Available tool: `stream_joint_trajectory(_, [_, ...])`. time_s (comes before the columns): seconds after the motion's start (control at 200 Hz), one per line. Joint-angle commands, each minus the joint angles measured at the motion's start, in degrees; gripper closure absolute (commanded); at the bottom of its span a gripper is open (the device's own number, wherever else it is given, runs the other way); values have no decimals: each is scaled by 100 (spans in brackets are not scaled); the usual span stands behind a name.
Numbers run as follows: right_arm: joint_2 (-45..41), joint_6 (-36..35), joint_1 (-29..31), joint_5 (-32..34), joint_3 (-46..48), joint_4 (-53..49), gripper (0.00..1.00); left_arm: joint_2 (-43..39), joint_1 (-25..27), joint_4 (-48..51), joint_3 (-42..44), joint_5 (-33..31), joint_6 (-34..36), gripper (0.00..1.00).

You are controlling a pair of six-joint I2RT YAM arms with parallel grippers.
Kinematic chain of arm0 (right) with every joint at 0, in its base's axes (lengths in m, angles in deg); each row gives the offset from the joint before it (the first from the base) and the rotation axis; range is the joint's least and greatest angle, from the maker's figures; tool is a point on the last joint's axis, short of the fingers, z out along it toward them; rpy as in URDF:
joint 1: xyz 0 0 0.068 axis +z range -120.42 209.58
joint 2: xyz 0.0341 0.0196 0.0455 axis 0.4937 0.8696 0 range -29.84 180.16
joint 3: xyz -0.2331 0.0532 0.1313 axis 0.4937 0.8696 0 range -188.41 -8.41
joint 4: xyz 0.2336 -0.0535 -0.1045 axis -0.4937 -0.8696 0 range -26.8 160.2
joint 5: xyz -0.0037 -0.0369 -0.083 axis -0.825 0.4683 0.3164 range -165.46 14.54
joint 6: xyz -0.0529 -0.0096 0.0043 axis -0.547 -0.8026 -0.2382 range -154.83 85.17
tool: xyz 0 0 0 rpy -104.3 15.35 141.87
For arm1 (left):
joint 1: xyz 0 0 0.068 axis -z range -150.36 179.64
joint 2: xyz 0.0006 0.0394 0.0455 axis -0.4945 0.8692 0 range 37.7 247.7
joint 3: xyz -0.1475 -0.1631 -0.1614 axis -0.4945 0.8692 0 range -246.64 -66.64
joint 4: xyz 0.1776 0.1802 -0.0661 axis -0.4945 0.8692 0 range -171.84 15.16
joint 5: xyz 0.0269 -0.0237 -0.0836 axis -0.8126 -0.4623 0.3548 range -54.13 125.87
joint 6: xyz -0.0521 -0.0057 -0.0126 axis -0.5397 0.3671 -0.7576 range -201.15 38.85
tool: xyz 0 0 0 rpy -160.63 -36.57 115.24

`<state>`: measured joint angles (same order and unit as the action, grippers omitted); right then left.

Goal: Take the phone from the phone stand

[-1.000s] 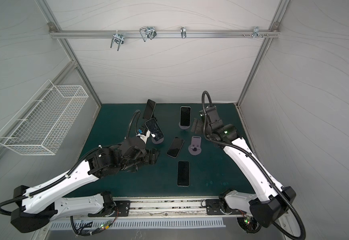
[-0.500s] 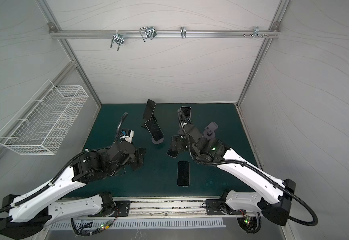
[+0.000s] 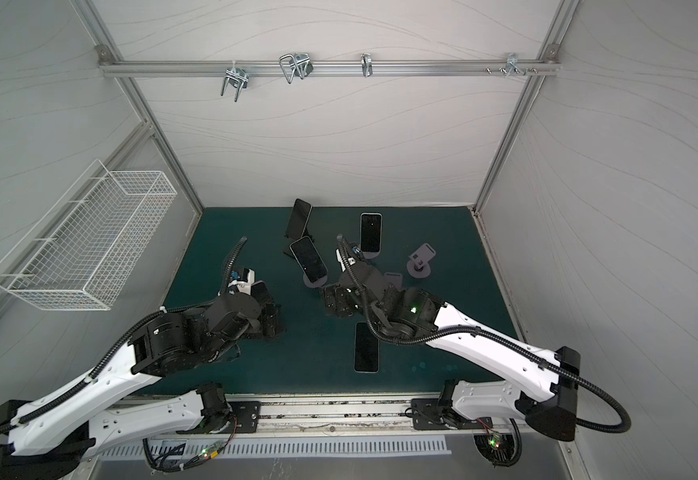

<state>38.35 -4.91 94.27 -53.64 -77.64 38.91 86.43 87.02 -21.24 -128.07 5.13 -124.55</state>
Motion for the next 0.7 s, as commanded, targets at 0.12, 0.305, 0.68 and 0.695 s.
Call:
stream_joint_trajectory(0.12, [-23, -151, 53, -37, 85, 145, 11, 36, -26, 43, 38, 105, -164, 8])
stream_joint_trajectory(0.305, [-239, -273, 52, -181, 309, 200, 11, 14, -21, -39, 187, 196, -206, 9])
stream_joint_trajectory(0.68, [-281, -593, 52, -755, 446, 341, 11, 23, -26, -159, 459, 323, -407, 9])
stream_joint_trajectory(0.695, [-275, -592, 53, -792, 453, 362, 11, 17, -26, -147, 476, 306, -430, 9])
